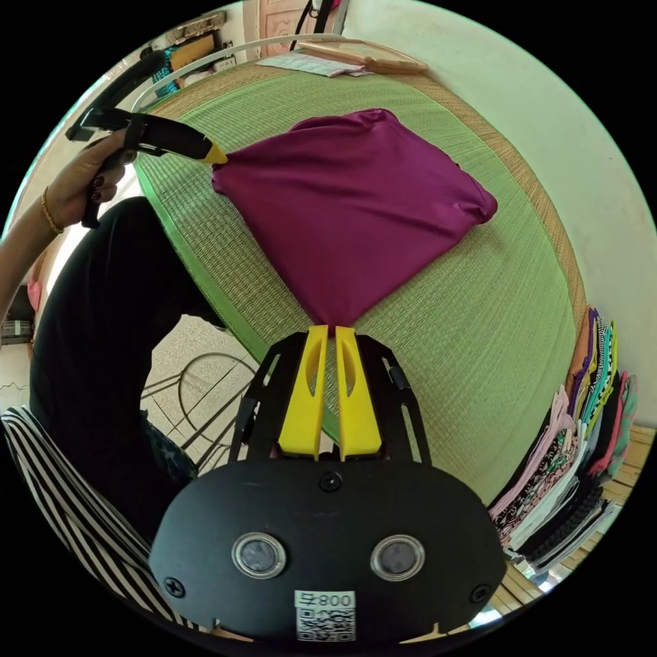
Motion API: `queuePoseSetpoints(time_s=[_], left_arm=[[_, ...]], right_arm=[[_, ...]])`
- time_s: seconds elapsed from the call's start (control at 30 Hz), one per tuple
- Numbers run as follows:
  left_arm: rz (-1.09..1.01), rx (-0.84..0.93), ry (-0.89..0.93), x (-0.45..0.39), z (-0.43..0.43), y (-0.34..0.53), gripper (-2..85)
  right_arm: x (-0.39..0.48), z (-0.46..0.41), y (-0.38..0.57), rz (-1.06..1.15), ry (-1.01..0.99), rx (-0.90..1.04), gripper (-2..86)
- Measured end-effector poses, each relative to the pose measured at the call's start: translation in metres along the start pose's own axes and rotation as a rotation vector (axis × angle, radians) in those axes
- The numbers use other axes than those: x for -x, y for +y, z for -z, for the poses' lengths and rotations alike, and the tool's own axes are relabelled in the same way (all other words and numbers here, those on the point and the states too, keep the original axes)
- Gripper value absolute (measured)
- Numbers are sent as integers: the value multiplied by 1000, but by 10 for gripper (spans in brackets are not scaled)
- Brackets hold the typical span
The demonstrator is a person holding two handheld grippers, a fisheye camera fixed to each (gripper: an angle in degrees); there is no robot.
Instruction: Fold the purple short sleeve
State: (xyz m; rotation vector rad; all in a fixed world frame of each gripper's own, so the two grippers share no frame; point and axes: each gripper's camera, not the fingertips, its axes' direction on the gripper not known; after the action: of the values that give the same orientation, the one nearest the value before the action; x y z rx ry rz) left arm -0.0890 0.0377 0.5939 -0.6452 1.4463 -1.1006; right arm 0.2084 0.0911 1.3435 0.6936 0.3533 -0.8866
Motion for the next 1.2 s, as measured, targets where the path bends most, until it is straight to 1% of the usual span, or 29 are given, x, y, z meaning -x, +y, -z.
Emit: queuePoseSetpoints(time_s=[0.17, 0.3, 0.5, 0.57, 0.67, 0.87, 0.93, 1.07, 1.2], left_arm=[[-7, 0, -10, 5, -21, 6, 8], [1, 38, -11, 16, -51, 11, 8], [10, 24, -14, 29, -73, 26, 6], [34, 1, -46, 35, -74, 33, 7], [25, -22, 20, 42, -81, 45, 12], [-142, 1, 76, 9, -121, 69, 39], [-254, 71, 82, -19, -157, 78, 53], [-426, 136, 58, -63, -210, 87, 68], [-598, 167, -40, -102, -260, 92, 76]], right_arm=[[-8, 11, 6, 1, -5, -30, 13], [-17, -2, 6, -6, -43, 13, 9], [-20, -2, 6, -7, -49, 21, 8], [-23, -1, 7, -12, -50, 27, 8], [-30, 5, 10, -24, -70, 19, 8], [-49, 24, 13, -51, -125, 17, 9], [-54, 34, 15, -53, -126, 14, 9], [-64, 50, 20, -63, -137, 10, 8], [-82, 72, 27, -87, -175, -4, 8]])
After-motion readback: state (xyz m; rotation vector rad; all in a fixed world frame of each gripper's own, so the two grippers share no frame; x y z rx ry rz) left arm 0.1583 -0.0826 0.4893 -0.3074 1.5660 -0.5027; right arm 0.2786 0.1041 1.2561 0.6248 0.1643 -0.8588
